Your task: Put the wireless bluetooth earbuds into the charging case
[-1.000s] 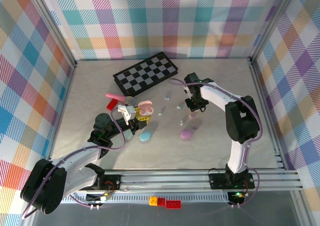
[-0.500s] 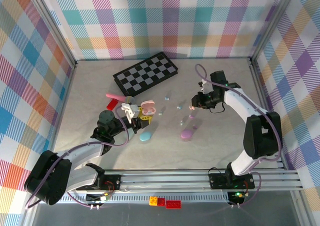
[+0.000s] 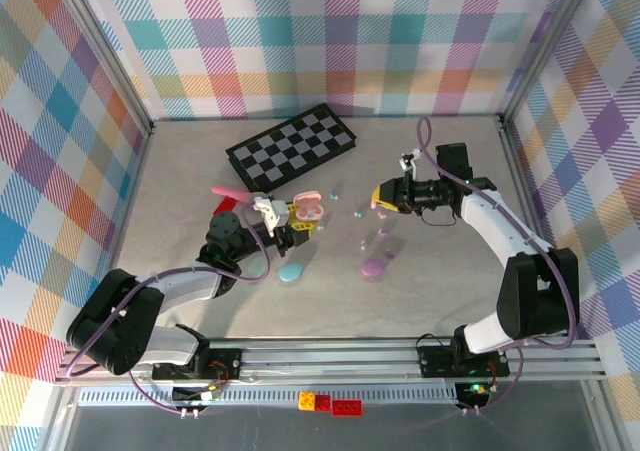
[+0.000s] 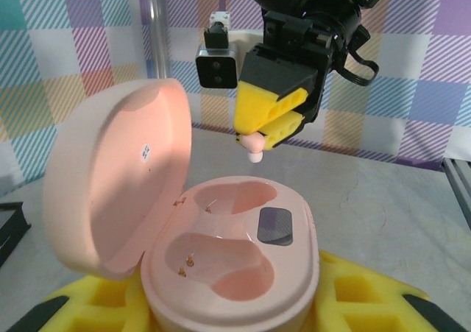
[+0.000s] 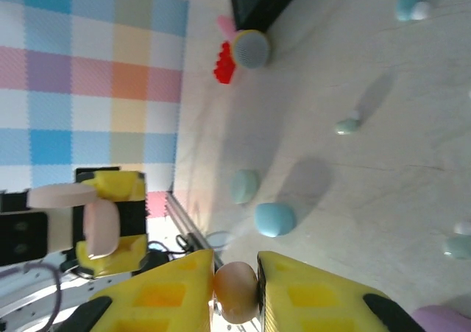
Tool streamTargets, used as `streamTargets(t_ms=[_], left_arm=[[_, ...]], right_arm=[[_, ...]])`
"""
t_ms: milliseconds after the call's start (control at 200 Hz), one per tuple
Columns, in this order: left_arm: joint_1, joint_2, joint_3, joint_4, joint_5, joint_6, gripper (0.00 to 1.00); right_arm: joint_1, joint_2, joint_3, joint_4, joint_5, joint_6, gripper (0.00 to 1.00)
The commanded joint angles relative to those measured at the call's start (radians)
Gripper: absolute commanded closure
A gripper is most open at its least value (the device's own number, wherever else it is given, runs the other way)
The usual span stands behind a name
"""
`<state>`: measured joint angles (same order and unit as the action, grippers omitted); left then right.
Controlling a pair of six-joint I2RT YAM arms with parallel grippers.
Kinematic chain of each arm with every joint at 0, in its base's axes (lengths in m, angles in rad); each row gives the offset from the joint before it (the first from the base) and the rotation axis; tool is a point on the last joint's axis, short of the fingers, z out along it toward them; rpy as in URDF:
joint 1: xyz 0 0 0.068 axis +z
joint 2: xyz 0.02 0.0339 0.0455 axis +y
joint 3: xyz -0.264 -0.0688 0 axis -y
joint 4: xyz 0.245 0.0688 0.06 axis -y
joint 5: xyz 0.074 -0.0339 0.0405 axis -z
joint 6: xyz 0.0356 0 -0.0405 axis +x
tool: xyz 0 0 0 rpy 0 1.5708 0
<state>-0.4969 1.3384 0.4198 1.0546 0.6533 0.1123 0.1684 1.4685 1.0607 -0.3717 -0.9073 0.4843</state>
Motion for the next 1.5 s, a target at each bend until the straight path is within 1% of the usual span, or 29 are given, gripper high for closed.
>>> streamTargets(t_ms=[0,110,205,320,405,465,580,770,960,1150,1495], left_arm=[[-0.022,0.017,0.048,0.08,0.009,0.004,0.65],[-0.04,0.039,0.068,0.073,-0.003,0.015,0.65],[-0.053,0.062,0.079,0.1,-0.012,0.014,0.65],[-0.069,0.093,0.095,0.137,-0.02,0.009,0.65],[-0.08,0.108,0.112,0.137,-0.024,0.01,0.65],[-0.086,0.115,0.121,0.137,-0.032,0.016,0.65],[-0.095,0.131,0.135,0.137,-0.041,0.029,0.65],[-0.108,0.156,0.165,0.096,-0.075,0.048,0.65],[-0.133,0.162,0.199,0.017,-0.116,0.1,0.66],[-0.144,0.178,0.224,0.019,-0.127,0.08,0.66],[-0.162,0.19,0.234,0.027,-0.148,0.079,0.66]], right_arm=[[-0.003,-0.043,-0.023,0.131,-0.123,0.136,0.78],[-0.003,-0.071,-0.062,0.257,-0.17,0.258,0.78],[0.004,-0.093,-0.089,0.345,-0.185,0.343,0.78],[0.04,-0.116,-0.084,0.355,-0.174,0.366,0.78],[0.08,-0.133,-0.058,0.307,-0.139,0.338,0.78],[0.117,-0.144,-0.028,0.241,-0.097,0.294,0.78],[0.181,-0.148,0.024,0.173,-0.035,0.232,0.78],[0.243,-0.124,0.097,0.087,0.034,0.154,0.79],[0.286,-0.11,0.153,0.033,0.111,0.104,0.79],[0.315,-0.08,0.204,-0.034,0.186,0.048,0.79],[0.354,-0.053,0.24,-0.041,0.234,0.029,0.79]])
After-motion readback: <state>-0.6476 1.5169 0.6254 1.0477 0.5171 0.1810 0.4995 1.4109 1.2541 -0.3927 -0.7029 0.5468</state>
